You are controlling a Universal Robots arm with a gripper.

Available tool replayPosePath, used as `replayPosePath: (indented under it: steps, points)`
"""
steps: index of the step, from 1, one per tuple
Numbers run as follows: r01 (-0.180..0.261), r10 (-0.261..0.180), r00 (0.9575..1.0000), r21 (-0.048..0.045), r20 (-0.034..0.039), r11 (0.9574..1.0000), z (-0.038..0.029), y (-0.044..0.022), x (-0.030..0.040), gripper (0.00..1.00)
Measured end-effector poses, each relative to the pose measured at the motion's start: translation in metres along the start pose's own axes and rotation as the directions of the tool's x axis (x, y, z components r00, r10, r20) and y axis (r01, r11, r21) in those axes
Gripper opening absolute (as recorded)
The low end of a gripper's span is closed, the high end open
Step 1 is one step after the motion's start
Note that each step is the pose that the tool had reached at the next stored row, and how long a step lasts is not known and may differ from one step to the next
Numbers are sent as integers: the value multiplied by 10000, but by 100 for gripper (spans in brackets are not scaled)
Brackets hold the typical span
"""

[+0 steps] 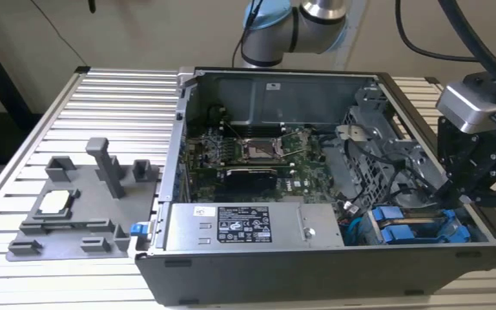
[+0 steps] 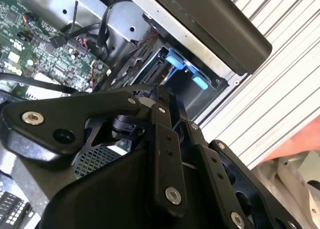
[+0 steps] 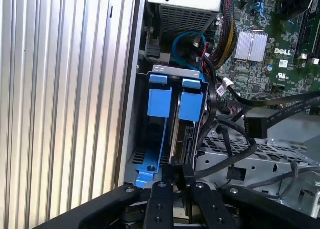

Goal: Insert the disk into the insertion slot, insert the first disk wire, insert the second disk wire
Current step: 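Insert the first disk wire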

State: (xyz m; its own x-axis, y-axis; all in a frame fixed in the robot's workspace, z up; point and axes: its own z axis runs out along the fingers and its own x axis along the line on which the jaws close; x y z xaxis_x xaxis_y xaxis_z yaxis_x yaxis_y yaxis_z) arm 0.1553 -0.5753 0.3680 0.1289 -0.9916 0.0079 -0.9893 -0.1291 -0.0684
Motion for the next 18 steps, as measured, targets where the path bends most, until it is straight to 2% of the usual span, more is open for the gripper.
replayPosePath:
  steps: [4, 5, 6, 10, 11, 12, 14, 18]
  points:
    - [0, 0, 10000, 10, 3, 10000, 2, 0, 0, 19]
    - [-3, 3, 10000, 36, 33, 10000, 6, 1, 1, 19]
    - [-12, 11, 9999, 78, 110, 10000, 9, 2, 1, 19]
    - [-65, 50, 9983, 268, 575, 9996, 12, 1, 0, 19]
    - [-81, 61, 9978, 307, 663, 9995, 16, 1, 1, 19]
    - [-98, 74, 9974, 333, 719, 9994, 20, 1, 3, 19]
    - [-169, 143, 9971, 353, 750, 9992, 36, 3, 5, 19]
    - [-403, 374, 9967, 398, 726, 9984, 78, 7, 5, 19]
